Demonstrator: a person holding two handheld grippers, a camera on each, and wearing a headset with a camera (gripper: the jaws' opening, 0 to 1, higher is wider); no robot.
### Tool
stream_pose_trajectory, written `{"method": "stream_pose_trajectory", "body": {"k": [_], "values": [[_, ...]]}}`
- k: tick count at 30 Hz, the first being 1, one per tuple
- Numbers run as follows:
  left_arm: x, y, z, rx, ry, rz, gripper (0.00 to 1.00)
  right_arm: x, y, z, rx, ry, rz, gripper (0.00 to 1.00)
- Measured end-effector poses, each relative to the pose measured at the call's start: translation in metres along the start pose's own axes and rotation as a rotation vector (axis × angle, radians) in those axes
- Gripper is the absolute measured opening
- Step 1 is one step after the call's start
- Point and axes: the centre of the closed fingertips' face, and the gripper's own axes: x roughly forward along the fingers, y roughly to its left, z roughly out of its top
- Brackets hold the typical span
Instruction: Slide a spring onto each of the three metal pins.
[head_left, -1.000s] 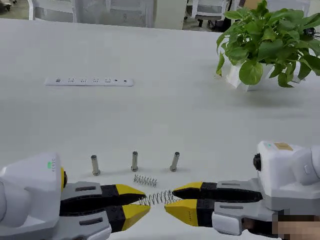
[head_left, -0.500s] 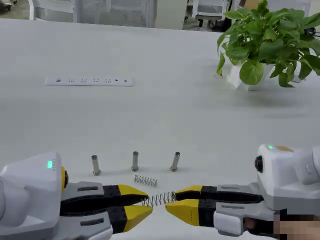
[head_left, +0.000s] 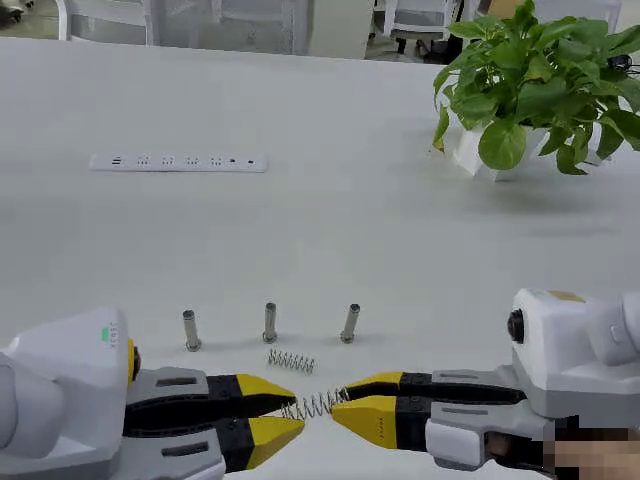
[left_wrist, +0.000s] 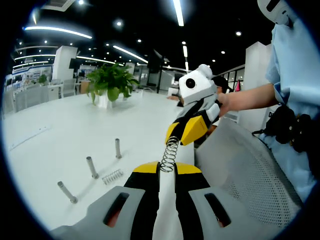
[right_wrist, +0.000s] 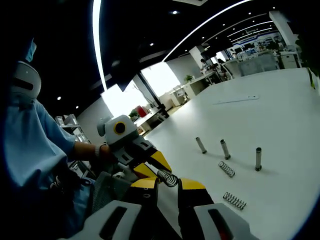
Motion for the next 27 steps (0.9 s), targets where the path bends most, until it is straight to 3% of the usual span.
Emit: {"method": "stream_pose_trajectory", "body": {"k": [7,21,27], "values": [[0.000,-0.001,-0.003,0.004,0.009,-0.001,0.07,0.000,0.001,0.003,-0.018,-0.003,-0.003,0.07],[0.003,0.003,-0.005,0.003,0.019,0.025,0.07,0.007,0.011,0.014,-0.196,0.056,-0.053,0.06],[0.003,0.003,-0.003,-0.009,0.008,0.027,0.07,0.009,0.013,0.019,-0.234,0.061,-0.056,0.06]]}}
